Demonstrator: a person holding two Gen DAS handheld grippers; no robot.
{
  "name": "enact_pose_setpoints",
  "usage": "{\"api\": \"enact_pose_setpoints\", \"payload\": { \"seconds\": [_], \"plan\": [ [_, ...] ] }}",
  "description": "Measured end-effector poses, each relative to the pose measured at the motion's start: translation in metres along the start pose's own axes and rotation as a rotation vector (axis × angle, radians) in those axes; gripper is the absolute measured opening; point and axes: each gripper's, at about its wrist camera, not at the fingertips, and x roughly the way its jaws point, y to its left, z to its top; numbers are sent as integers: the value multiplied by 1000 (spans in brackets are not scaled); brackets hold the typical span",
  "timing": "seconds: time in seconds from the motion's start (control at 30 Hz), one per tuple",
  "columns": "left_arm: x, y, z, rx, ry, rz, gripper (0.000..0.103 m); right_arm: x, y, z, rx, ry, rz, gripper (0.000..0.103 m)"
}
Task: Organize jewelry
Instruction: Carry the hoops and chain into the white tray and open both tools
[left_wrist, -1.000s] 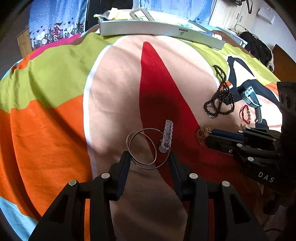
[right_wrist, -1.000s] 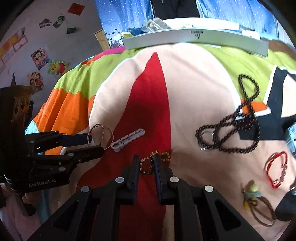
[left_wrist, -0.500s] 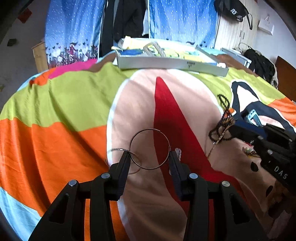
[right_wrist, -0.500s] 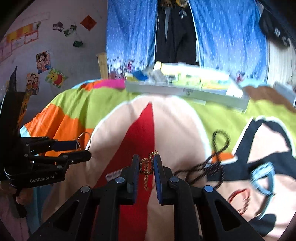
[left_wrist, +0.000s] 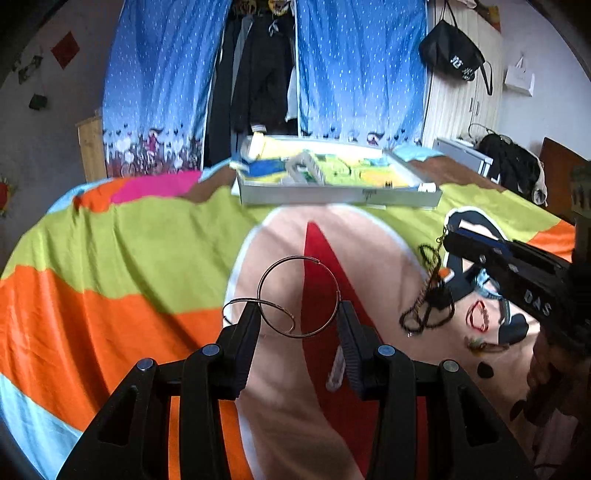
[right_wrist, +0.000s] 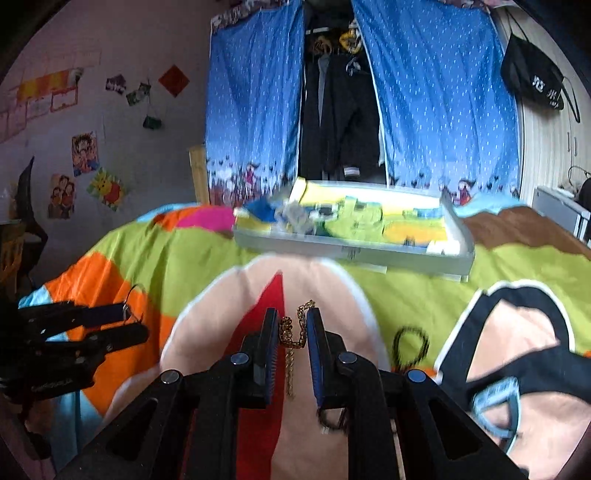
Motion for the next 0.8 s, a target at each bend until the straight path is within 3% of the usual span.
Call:
{"api": "enact_pose_setpoints", "payload": {
  "seconds": [0.17, 0.37, 0.6, 0.8],
  "plan": [
    [5, -2, 18, -34, -13, -8, 37, 11, -19, 24, 29, -59, 31, 15],
    [32, -13, 76, -45, -41, -43, 37, 26, -56, 65, 42, -158, 35, 15],
    [91, -32, 160, -107, -83, -103, 37, 48, -107, 95, 75, -250, -12, 15],
    [157, -51, 192, -140, -46, -147, 37, 82, -146, 85, 177, -229, -39, 15]
  ]
}}
